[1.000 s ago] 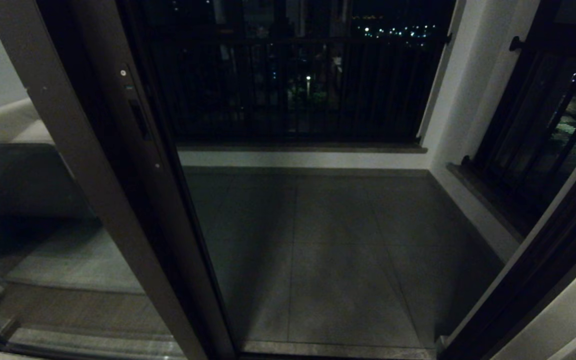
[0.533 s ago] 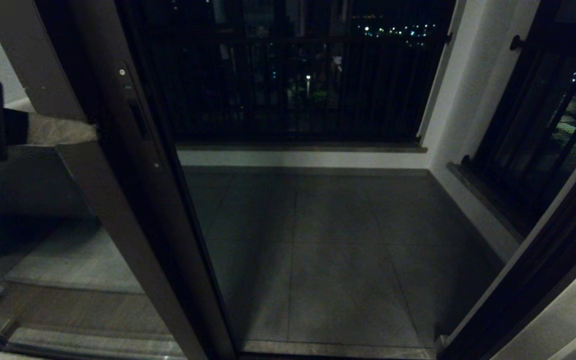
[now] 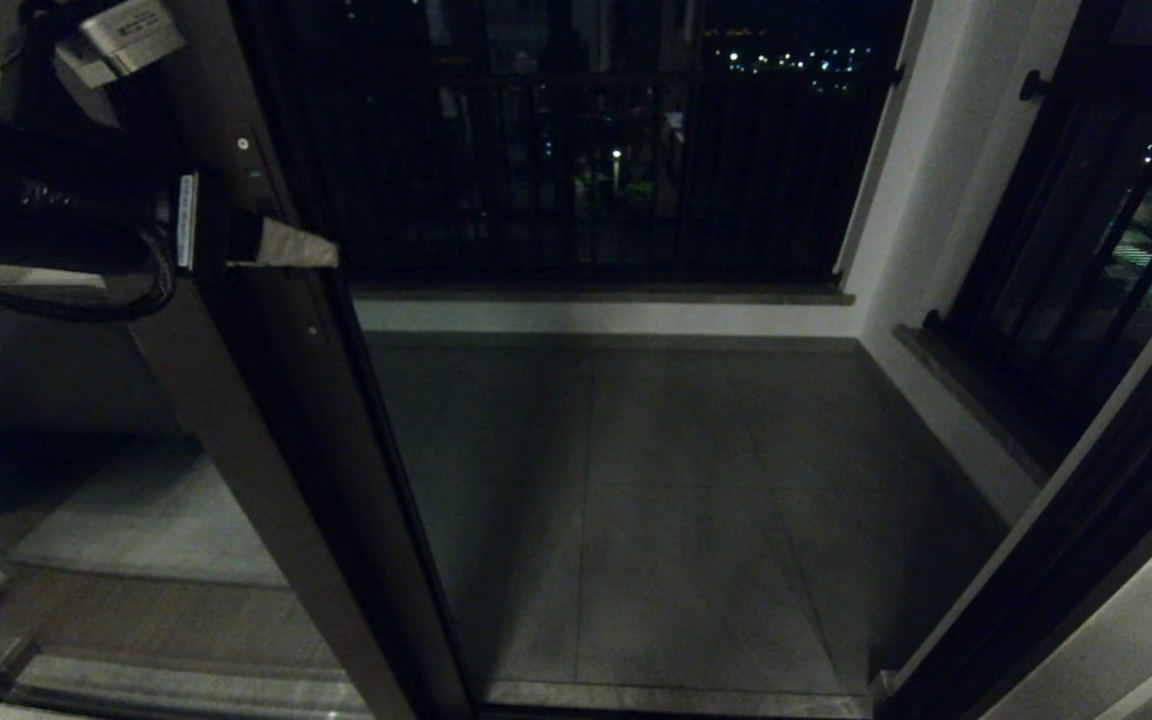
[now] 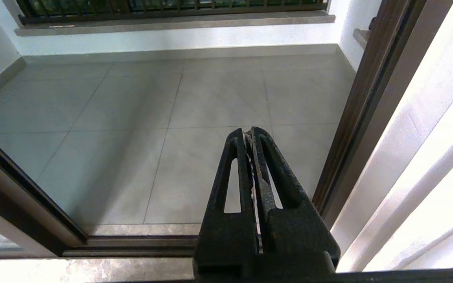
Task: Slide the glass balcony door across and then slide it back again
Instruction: Close the slid door
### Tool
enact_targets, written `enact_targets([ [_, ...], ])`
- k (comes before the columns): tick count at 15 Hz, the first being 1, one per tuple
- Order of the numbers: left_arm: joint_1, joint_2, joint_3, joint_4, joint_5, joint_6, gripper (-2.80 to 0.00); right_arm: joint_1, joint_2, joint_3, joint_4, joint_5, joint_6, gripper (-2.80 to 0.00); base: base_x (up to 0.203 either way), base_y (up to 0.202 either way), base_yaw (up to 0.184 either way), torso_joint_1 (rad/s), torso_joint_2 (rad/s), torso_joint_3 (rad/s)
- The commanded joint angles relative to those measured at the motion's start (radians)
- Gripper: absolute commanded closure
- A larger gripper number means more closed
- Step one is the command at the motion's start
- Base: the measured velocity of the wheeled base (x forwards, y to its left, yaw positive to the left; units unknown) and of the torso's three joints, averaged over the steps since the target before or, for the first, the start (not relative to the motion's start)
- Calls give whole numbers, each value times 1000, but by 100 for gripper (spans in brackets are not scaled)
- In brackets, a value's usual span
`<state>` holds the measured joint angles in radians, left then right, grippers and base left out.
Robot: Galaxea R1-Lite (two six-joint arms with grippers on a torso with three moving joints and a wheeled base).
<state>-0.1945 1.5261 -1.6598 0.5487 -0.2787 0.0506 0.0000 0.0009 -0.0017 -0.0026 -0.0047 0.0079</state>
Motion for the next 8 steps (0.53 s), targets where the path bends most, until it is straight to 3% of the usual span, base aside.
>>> enact_targets([
  [1, 66, 64, -73, 2, -60, 16, -280, 0, 0, 0, -1, 0, 0, 0, 0, 0, 0, 0, 0, 0],
  [3, 148, 102, -111, 2, -130, 62, -280, 0, 1, 0, -1, 0, 0, 0, 0, 0, 0, 0, 0, 0],
  [8, 193, 138, -121, 2, -144, 100, -280, 0, 1, 0, -1, 0, 0, 0, 0, 0, 0, 0, 0, 0],
])
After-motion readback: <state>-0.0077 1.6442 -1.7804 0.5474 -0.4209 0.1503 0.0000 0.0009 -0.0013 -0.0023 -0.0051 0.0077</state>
